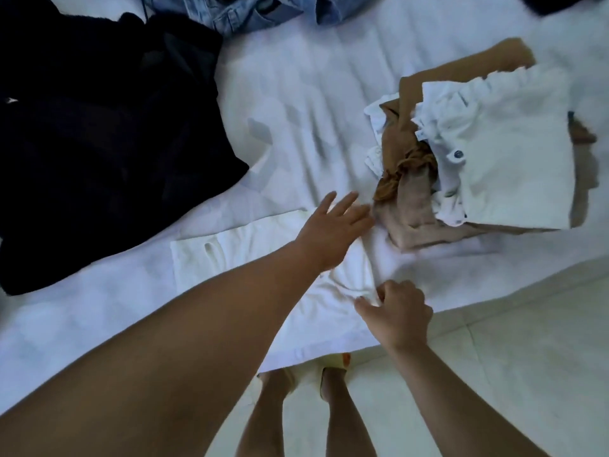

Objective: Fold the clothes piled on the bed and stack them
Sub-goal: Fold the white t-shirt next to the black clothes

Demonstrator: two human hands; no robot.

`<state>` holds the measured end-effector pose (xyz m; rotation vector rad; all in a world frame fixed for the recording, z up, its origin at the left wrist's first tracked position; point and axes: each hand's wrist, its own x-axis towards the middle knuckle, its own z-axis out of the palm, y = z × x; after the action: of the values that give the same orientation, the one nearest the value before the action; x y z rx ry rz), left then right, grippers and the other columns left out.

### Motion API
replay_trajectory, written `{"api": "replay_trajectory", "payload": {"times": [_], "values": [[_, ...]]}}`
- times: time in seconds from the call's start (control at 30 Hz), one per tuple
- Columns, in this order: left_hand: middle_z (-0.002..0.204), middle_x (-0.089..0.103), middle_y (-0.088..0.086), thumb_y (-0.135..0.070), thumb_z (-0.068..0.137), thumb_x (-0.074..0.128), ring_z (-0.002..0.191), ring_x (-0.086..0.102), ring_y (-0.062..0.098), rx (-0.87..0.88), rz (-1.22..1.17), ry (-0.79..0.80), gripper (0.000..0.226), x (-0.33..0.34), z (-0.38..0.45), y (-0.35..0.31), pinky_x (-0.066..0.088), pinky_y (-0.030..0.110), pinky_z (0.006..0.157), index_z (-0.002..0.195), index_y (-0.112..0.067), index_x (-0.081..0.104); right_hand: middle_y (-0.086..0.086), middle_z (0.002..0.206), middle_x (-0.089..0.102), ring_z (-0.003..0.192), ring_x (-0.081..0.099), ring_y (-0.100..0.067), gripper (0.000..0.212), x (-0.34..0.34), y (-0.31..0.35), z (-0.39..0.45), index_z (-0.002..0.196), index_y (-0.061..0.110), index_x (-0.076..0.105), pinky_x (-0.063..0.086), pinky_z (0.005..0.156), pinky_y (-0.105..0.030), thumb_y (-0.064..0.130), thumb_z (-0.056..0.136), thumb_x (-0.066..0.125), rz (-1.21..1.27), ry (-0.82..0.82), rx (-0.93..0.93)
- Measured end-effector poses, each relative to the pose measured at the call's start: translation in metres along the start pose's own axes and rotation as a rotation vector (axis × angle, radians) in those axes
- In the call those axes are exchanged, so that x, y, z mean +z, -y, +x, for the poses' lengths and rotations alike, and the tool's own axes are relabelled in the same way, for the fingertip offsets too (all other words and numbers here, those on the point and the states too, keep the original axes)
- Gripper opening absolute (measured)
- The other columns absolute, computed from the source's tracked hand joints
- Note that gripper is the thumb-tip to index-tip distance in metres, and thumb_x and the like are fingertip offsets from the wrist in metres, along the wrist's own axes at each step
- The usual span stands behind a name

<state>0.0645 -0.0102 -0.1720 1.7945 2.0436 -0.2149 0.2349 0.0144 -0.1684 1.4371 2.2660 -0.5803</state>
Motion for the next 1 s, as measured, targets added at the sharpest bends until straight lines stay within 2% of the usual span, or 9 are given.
{"api": "replay_trajectory", "payload": {"times": [0.1, 0.2, 0.27, 0.5, 0.57, 0.67, 0.73, 0.9, 1.0], "values": [[0.13, 0.045, 0.007, -0.002, 0.091, 0.034, 0.134, 0.03, 0.027, -0.01, 0.072, -0.019, 0.048, 0.001, 0.007, 0.005, -0.009, 0.048, 0.115, 0.136, -0.017, 0.044, 0.003, 0.083, 0.048, 0.084, 0.051, -0.019, 0.02, -0.002, -0.001, -0.008, 0.073, 0.02, 0.046, 0.038, 0.08, -0.031, 0.032, 0.078, 0.061, 0.105, 0.05, -0.017], [0.09, 0.06, 0.003, -0.003, 0.071, 0.059, 0.096, 0.057, 0.026, 0.048, 0.143, -0.212, 0.03, 0.002, -0.002, 0.02, 0.022, 0.047, 0.114, 0.095, -0.018, 0.07, 0.005, 0.068, 0.05, 0.067, 0.051, -0.016, 0.016, -0.003, 0.007, -0.021, 0.074, 0.016, 0.046, 0.037, 0.062, -0.025, 0.019, 0.079, 0.062, 0.383, 0.114, -0.048], [0.075, 0.059, 0.001, -0.002, 0.056, 0.068, 0.077, 0.061, 0.026, 0.106, 0.071, -0.352, 0.024, 0.002, -0.012, 0.04, 0.033, 0.043, 0.103, 0.072, -0.02, 0.069, 0.006, 0.062, 0.048, 0.059, 0.046, -0.013, 0.015, -0.005, 0.019, -0.032, 0.077, 0.01, 0.048, 0.032, 0.052, -0.018, 0.016, 0.079, 0.063, 0.464, 0.132, -0.097], [0.083, 0.064, 0.001, -0.002, 0.066, 0.05, 0.076, 0.062, 0.028, 0.154, -0.128, -0.327, 0.024, -0.008, -0.084, 0.106, 0.037, 0.031, 0.074, 0.074, -0.016, 0.068, 0.007, 0.056, 0.044, 0.05, 0.04, -0.007, 0.033, 0.006, 0.087, -0.07, 0.064, 0.025, 0.036, 0.032, 0.049, -0.018, 0.02, 0.078, 0.065, 0.54, 0.258, -0.251], [0.081, 0.064, 0.001, -0.004, 0.067, 0.049, 0.075, 0.063, 0.027, 0.137, -0.106, -0.343, 0.024, -0.006, -0.11, 0.123, 0.036, 0.033, 0.076, 0.074, -0.016, 0.068, 0.007, 0.055, 0.041, 0.05, 0.039, -0.008, 0.035, 0.012, 0.11, -0.08, 0.064, 0.026, 0.033, 0.03, 0.048, -0.017, 0.021, 0.079, 0.065, 0.518, 0.283, -0.288], [0.079, 0.064, 0.001, 0.008, 0.056, 0.071, 0.076, 0.063, 0.027, 0.089, -0.084, -0.359, 0.031, 0.003, -0.144, 0.142, 0.037, 0.033, 0.082, 0.076, -0.016, 0.069, 0.007, 0.055, 0.039, 0.053, 0.039, -0.009, 0.033, 0.026, 0.137, -0.095, 0.065, 0.024, 0.033, 0.028, 0.048, -0.017, 0.022, 0.08, 0.062, 0.467, 0.311, -0.348], [0.077, 0.064, -0.001, 0.011, 0.05, 0.073, 0.075, 0.063, 0.026, 0.073, -0.076, -0.349, 0.037, 0.011, -0.164, 0.152, 0.037, 0.033, 0.085, 0.075, -0.016, 0.069, 0.008, 0.058, 0.039, 0.062, 0.043, -0.013, 0.025, 0.041, 0.153, -0.104, 0.07, 0.021, 0.037, 0.027, 0.05, -0.017, 0.023, 0.081, 0.06, 0.451, 0.344, -0.384], [0.081, 0.066, -0.005, 0.01, 0.048, 0.075, 0.081, 0.065, 0.024, -0.026, -0.043, -0.291, 0.043, 0.042, -0.199, 0.168, 0.033, 0.034, 0.093, 0.077, -0.022, 0.072, 0.009, 0.068, 0.051, 0.076, 0.057, -0.017, 0.031, 0.06, 0.173, -0.119, 0.094, 0.019, 0.054, 0.044, 0.069, -0.027, 0.042, 0.077, 0.066, 0.423, 0.432, -0.425], [0.089, 0.069, -0.003, 0.011, 0.048, 0.076, 0.083, 0.067, 0.025, -0.078, -0.091, -0.286, 0.045, 0.059, -0.213, 0.166, 0.048, 0.035, 0.087, 0.079, -0.021, 0.074, 0.009, 0.078, 0.054, 0.084, 0.057, -0.013, 0.035, 0.058, 0.173, -0.118, 0.104, 0.019, 0.055, 0.044, 0.074, -0.025, 0.046, 0.082, 0.06, 0.335, 0.349, -0.465]]}}
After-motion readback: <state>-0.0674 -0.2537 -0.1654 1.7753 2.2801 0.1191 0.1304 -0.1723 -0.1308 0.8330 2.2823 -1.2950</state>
